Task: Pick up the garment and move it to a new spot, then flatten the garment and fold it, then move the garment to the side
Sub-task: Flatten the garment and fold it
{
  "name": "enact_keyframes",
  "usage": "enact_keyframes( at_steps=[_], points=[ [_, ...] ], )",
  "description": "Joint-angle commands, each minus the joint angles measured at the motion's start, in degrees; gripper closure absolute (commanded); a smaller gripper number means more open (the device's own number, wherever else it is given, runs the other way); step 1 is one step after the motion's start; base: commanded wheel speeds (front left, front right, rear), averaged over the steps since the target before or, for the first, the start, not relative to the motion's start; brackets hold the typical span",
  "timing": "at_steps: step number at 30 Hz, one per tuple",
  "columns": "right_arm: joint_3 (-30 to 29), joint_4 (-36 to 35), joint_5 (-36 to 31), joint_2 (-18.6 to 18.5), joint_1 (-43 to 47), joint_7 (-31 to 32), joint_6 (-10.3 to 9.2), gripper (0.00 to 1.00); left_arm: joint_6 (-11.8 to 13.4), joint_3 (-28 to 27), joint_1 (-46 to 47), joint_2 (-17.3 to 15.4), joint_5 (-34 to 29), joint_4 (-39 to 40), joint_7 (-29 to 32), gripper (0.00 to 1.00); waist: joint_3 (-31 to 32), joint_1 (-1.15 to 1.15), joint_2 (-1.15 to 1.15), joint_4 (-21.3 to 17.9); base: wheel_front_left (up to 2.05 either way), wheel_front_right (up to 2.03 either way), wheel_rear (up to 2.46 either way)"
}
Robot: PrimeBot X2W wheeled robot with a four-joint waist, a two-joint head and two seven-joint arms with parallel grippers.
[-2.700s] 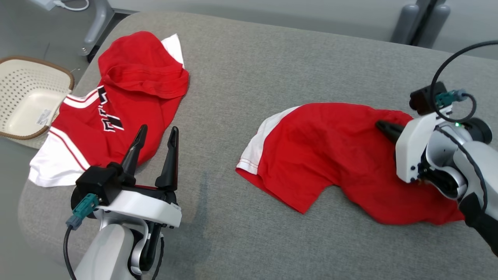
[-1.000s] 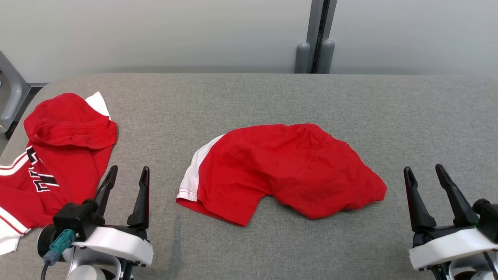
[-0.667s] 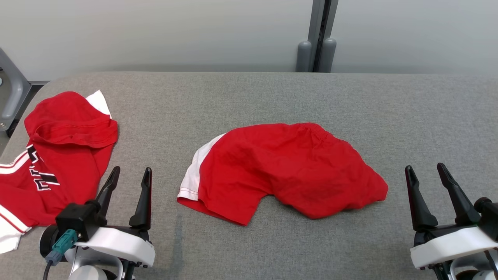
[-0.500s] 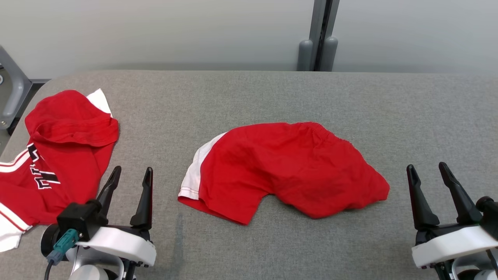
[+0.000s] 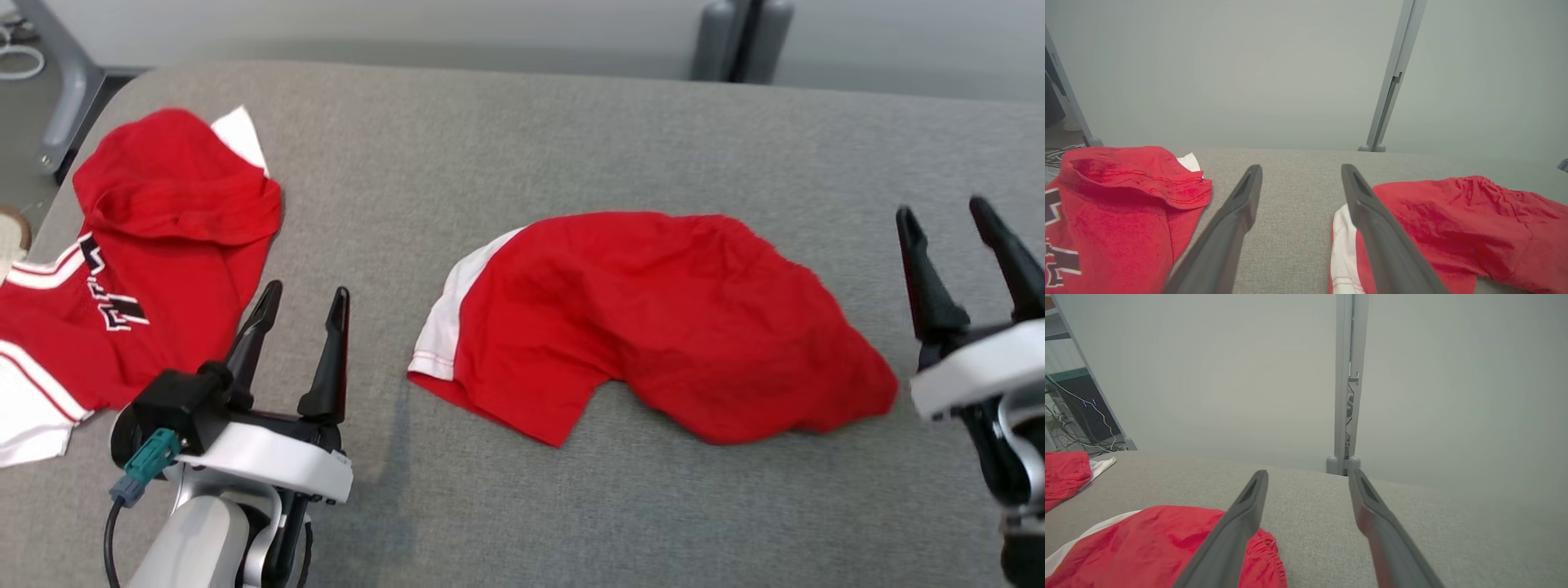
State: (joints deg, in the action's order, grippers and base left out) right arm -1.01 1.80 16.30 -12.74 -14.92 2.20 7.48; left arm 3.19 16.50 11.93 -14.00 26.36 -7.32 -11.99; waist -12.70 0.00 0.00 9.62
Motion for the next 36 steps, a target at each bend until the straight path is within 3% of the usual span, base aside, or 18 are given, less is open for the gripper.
enact_keyframes(
  at_steps=[1,11,20,21,22,23,30,36],
  points=[
    [1.6,2.1,0.9,-1.6,-3.8,1.6,0.03,0.00,-0.6,0.1,1.8,0.2,0.2,-0.8,-0.7,0.00,-3.3,0.00,0.00,3.1,0.00,0.00,0.00],
    [20.0,16.1,9.1,-10.1,-18.1,13.3,0.03,0.00,-2.7,0.8,5.3,3.2,0.4,-5.6,-2.5,0.00,-7.5,0.00,0.00,7.7,0.00,0.00,0.00],
    [28.4,21.2,16.0,-13.6,-22.7,19.6,0.03,0.00,-3.8,0.0,6.6,4.3,-0.3,-7.8,-3.0,0.00,-8.4,0.00,0.00,8.1,0.00,0.00,0.00],
    [28.8,21.3,16.4,-13.7,-23.0,19.5,0.03,0.55,-3.9,-0.1,6.7,4.3,-0.4,-7.9,-3.0,0.00,-8.5,0.00,0.00,8.0,0.00,0.00,0.00],
    [28.9,21.2,16.8,-13.8,-23.5,18.9,0.03,0.87,-4.0,-0.2,6.8,4.4,-0.6,-8.0,-3.1,0.00,-8.5,0.00,0.00,7.8,0.00,0.00,0.00],
    [29.2,21.5,17.2,-13.9,-23.8,18.8,0.03,1.00,-4.1,-0.4,6.8,4.4,-0.8,-8.2,-3.1,0.00,-8.5,0.00,0.00,7.7,0.00,0.00,0.00],
    [30.6,20.6,18.0,-14.2,-25.8,14.6,0.03,1.00,-4.3,-1.6,6.6,4.6,-1.5,-8.3,-3.1,0.00,-7.6,0.00,0.00,6.2,0.00,0.00,0.00],
    [30.1,17.3,14.9,-13.7,-27.9,9.3,0.03,1.00,-4.3,-2.5,5.4,4.4,-2.3,-7.9,-3.1,0.00,-5.9,0.00,0.00,4.2,0.00,0.00,0.00]
  ],
)
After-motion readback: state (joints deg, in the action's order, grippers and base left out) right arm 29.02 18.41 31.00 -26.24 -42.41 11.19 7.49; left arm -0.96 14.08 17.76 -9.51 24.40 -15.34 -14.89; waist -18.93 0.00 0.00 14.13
